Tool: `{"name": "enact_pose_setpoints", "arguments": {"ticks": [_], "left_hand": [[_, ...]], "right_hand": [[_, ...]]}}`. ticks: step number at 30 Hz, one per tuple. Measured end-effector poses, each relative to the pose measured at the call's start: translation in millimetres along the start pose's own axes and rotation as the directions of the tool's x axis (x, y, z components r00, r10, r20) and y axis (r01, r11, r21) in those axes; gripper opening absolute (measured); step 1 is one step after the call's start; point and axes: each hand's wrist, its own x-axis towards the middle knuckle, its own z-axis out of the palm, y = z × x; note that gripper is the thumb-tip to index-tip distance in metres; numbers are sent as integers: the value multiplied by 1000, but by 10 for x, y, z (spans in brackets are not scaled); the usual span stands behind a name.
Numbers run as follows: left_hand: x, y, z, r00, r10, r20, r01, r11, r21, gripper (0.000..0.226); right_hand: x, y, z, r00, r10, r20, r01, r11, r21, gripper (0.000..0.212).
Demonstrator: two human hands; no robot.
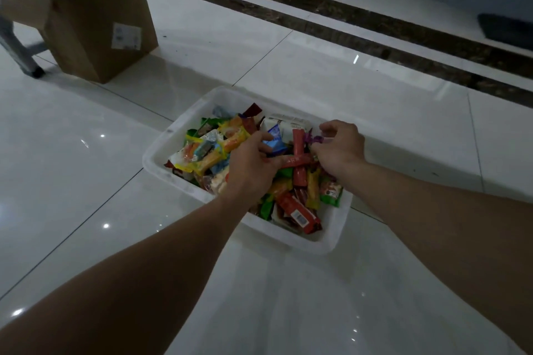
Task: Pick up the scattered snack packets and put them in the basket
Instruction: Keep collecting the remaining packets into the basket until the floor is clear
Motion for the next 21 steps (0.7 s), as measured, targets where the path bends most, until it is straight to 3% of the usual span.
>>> {"name": "enact_pose_setpoints", "arguments": {"ticks": [5,10,17,21], "left_hand": [[-140,-19,-234,999,46,-16,-43,992,114,47],[-350,75,-397,998,41,-47,-36,993,112,44],[-959,233,-663,995,-16,-101,17,1000,15,46],[-1388,219,-923,978,-52,-201,65,996,58,47]], "right_hand": [[-160,21,-54,999,-20,36,22,998,-57,42],[-526,6,-175,985,-129,115,133,991,-29,39],[-1241,-39,-248,953,-262,155,243,961,129,41],[-1682,11,-205,956,-235,177,196,957,214,46]]}}
